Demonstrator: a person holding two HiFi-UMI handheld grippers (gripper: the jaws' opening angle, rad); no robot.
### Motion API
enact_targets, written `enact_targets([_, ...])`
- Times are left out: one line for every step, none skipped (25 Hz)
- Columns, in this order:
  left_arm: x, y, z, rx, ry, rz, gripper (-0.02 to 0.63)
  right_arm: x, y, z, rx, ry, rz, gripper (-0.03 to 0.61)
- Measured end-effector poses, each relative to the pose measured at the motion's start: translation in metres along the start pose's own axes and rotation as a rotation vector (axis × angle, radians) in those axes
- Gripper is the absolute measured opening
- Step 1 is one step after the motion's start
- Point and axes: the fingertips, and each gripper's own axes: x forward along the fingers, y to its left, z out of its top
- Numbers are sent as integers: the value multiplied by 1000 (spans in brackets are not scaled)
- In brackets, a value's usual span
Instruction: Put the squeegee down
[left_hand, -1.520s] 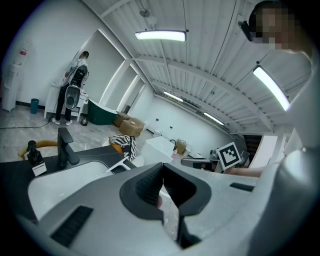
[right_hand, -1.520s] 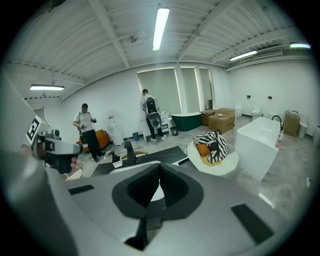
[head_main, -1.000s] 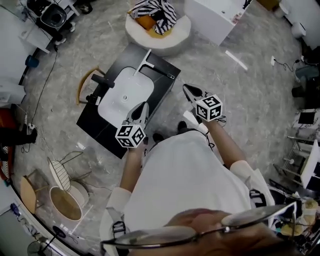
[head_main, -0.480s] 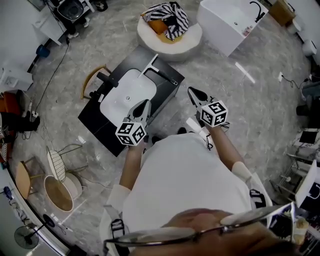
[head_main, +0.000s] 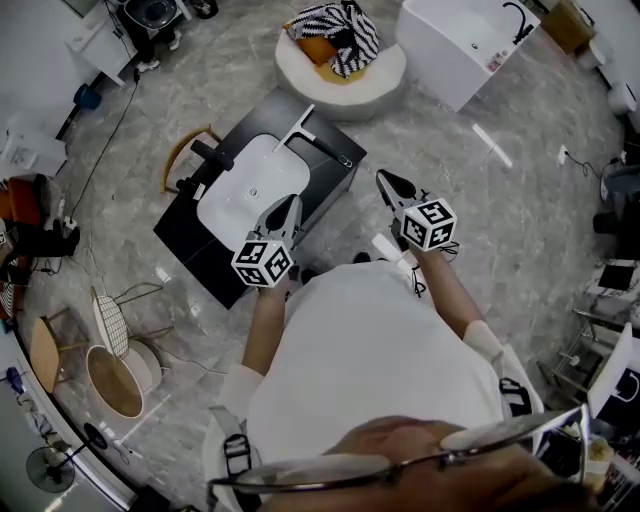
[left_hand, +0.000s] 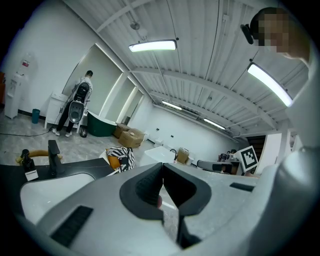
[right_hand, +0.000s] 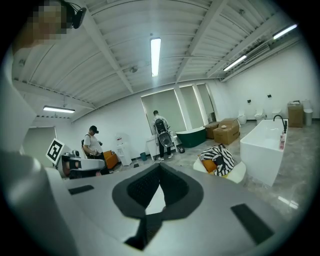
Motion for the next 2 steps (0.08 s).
enact_targets([1,-1,0,1,0,0,5,0,-1,0,-1,0,2,6])
enact_targets([2,-1,0,2,-1,-1,5,0,-1,0,-2,0,4,5])
